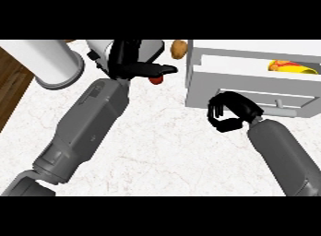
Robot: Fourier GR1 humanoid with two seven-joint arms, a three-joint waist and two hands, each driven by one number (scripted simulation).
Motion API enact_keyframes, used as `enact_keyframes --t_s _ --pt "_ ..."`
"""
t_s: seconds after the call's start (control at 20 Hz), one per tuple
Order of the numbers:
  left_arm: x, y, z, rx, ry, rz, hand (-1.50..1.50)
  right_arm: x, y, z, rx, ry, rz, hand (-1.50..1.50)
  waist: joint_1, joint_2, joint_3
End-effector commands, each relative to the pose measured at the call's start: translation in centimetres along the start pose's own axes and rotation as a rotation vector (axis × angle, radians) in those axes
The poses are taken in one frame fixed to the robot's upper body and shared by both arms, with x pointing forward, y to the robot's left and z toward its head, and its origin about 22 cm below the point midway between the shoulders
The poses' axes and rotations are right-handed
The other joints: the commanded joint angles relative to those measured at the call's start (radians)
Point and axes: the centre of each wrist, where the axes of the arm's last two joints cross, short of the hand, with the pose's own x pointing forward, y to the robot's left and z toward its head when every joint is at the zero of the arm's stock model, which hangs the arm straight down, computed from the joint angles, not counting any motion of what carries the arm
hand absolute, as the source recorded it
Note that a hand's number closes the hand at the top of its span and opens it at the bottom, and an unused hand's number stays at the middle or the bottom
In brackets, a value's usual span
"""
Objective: Pick up the cup, place it into the drawer and close the drawer
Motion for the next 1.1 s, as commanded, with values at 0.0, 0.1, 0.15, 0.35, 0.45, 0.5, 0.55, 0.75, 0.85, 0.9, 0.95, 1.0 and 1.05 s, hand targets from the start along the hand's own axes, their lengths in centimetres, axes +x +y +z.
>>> enact_keyframes --t_s 0.0,0.1,0.15,0.35,0.45,0.5,0.55,0.75,0.85,0.9,0.95,1.0,1.05 --pt "0.1 1.5 0.6 -0.019 0.015 0.031 -1.50 -1.3 -3.6 -0.6 -0.113 -0.021 -0.045 1.50 0.025 0.013 0.004" --pt "-0.1 2.1 1.2 -0.018 0.015 0.038 -1.50 -1.3 -6.2 -0.5 -0.198 -0.006 -0.057 1.50 0.049 0.015 0.004" --pt "0.1 2.5 1.4 -0.016 0.013 0.021 -1.50 -1.2 -5.6 -1.1 -0.201 -0.005 -0.074 1.50 0.052 0.012 0.004" --pt "0.4 4.1 1.7 -0.035 0.022 0.016 -1.50 -1.2 -10.3 -0.2 -0.324 0.010 -0.075 1.50 0.070 0.022 0.004" --pt "0.3 4.6 2.1 -0.039 0.029 0.012 -1.50 -1.0 -11.5 0.0 -0.355 0.022 -0.075 1.50 0.080 0.026 0.004" --pt "0.9 5.5 1.8 -0.047 0.024 0.001 -1.50 -0.7 -11.8 -0.1 -0.356 0.027 -0.103 1.50 0.078 0.029 0.004" --pt "-0.1 4.6 2.5 -0.051 0.043 0.017 -1.50 -0.4 -12.4 -0.1 -0.375 0.015 -0.115 1.50 0.086 0.031 0.004" --pt "0.1 5.9 2.9 -0.053 0.043 0.021 -1.50 0.2 -14.6 0.7 -0.384 0.002 -0.127 1.50 0.101 0.032 0.002" --pt "0.9 5.8 2.2 -0.076 0.017 0.017 -1.50 -0.5 -15.1 1.6 -0.385 0.003 -0.123 1.50 0.101 0.033 0.003" --pt "0.3 5.1 2.7 -0.071 0.030 0.026 -1.50 -0.7 -15.6 2.1 -0.386 -0.001 -0.140 1.50 0.102 0.030 0.004" --pt "0.2 5.3 2.8 -0.063 0.023 0.035 -1.50 0.0 -15.9 1.8 -0.398 -0.018 -0.140 1.50 0.105 0.034 0.002" --pt "0.9 5.4 2.3 -0.090 0.019 0.038 -1.50 -0.7 -15.5 2.1 -0.385 -0.011 -0.151 1.50 0.107 0.035 0.003" --pt "0.6 5.6 2.6 -0.087 0.031 0.030 -1.50 -0.5 -15.7 2.2 -0.390 -0.010 -0.145 1.50 0.115 0.036 0.003"
